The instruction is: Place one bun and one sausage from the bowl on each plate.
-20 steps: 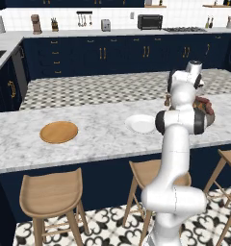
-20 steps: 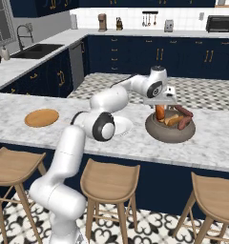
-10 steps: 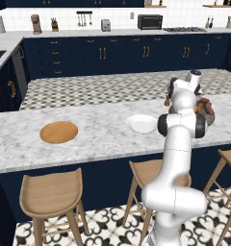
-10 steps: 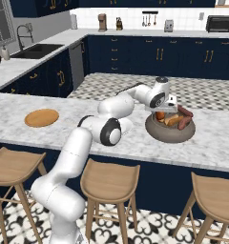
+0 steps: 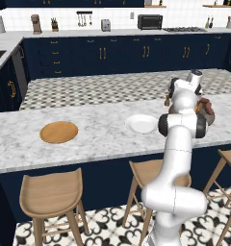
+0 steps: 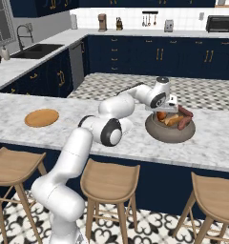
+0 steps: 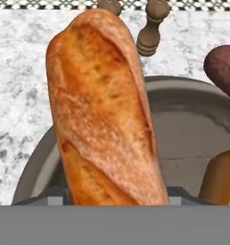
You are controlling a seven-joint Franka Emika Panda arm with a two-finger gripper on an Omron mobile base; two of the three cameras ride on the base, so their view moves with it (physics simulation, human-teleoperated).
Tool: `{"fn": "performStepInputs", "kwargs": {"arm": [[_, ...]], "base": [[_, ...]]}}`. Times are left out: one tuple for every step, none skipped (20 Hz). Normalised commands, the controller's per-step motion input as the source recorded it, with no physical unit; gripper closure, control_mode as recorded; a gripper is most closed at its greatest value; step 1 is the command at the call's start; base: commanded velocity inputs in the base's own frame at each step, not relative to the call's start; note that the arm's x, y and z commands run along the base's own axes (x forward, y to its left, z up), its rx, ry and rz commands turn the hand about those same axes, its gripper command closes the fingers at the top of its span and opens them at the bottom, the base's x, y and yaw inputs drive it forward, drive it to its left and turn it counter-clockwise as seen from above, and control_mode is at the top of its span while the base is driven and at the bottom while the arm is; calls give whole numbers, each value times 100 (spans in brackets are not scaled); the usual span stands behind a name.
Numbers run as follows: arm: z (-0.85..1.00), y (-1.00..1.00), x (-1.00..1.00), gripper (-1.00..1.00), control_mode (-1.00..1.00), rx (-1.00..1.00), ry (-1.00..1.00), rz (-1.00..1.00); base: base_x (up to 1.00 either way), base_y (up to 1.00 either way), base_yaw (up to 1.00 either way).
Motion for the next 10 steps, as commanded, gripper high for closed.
{"fn": "performStepInputs", "kwargs": {"arm": [[27,0,-26,100,-100,0,0,0],[46,0,-46,100,-100,0,0,3],[55,14,-54,100,-100,0,0,7],[67,24,-59,100,-100,0,-2,9],[76,36,-68,100,-100,-3,-5,11],[89,38,-74,100,-100,-3,-7,9],[100,34,-73,100,-100,-4,-9,9],[100,36,-71,100,-100,-5,-9,8],[79,47,-76,100,-100,-5,-6,9],[49,72,-61,100,-100,-5,0,8]], "base": [[0,0,0],[0,0,0],[0,0,0],[0,0,0],[0,0,0],[0,0,0],[0,0,0],[0,0,0],[0,0,0],[0,0,0]]}}
